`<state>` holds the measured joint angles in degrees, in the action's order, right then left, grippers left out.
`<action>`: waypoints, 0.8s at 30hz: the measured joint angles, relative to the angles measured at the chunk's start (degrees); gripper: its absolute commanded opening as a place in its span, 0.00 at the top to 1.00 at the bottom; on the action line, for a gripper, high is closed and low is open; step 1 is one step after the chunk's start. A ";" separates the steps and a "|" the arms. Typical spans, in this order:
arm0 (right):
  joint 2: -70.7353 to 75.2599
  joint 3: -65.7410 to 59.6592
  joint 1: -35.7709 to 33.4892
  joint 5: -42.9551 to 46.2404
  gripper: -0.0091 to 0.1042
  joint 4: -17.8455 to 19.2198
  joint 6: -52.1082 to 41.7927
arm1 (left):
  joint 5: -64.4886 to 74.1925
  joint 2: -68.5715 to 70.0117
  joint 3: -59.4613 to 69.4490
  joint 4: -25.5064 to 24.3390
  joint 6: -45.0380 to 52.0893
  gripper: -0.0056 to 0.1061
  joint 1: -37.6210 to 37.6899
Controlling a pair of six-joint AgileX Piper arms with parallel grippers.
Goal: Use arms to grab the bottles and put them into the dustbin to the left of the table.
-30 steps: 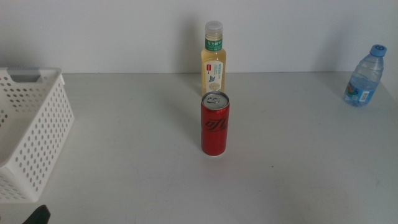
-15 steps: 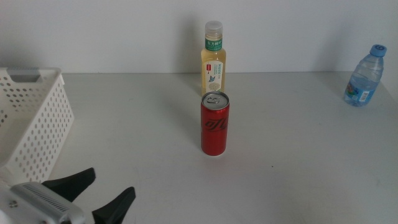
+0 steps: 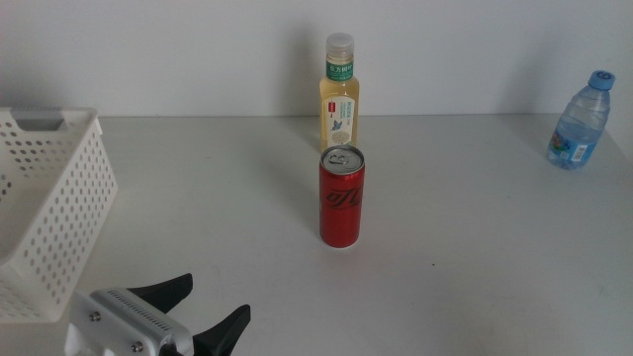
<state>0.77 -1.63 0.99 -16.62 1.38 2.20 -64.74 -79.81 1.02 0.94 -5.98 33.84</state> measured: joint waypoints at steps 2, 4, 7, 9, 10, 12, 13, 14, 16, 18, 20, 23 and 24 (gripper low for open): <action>0.00 0.00 0.00 0.00 0.26 0.00 0.00 | 0.00 -0.26 0.00 0.28 0.00 0.11 0.00; 0.00 0.00 0.00 0.00 0.26 0.00 0.00 | -0.14 -0.30 0.00 0.83 0.00 0.11 0.00; 0.00 0.00 0.00 0.00 0.26 0.00 0.00 | -0.18 -0.30 0.00 1.34 0.00 0.11 0.00; 0.00 0.00 0.00 0.00 0.26 0.00 0.00 | -0.18 -0.32 -0.04 1.73 0.00 0.11 0.00; 0.00 0.00 0.00 0.00 0.26 0.00 0.00 | -0.33 -0.63 -0.04 1.77 0.00 0.11 0.00; 0.00 0.00 0.00 0.00 0.26 0.00 0.00 | -0.40 -1.48 -0.04 1.95 0.00 0.11 0.00; 0.00 0.00 0.00 0.00 0.26 0.00 0.00 | -0.33 -2.13 -0.15 2.00 0.00 0.11 0.00; 0.00 0.00 0.00 0.00 0.26 0.00 0.00 | -0.20 -2.73 -0.75 1.99 0.00 0.11 0.00; 0.00 0.00 0.00 0.00 0.26 0.00 0.00 | -0.19 -4.54 -3.01 2.08 -0.17 0.11 0.00; 0.00 0.00 0.00 0.00 0.26 0.00 0.00 | -0.27 -6.65 -5.71 2.13 -0.22 0.11 0.00; 0.00 0.00 0.00 0.00 0.26 0.00 0.00 | -0.33 -8.73 -8.47 2.13 -0.24 0.11 0.00; 0.00 0.00 0.00 0.00 0.26 0.00 0.00 | -0.38 -12.18 -12.83 2.13 -0.29 0.11 0.00; 0.00 0.00 0.00 0.00 0.26 0.00 0.00 | -0.38 -13.40 -14.18 2.13 -0.31 0.11 0.00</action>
<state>0.77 -1.63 0.99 -16.62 1.38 2.20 -65.12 -93.22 -13.16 3.07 -6.28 33.84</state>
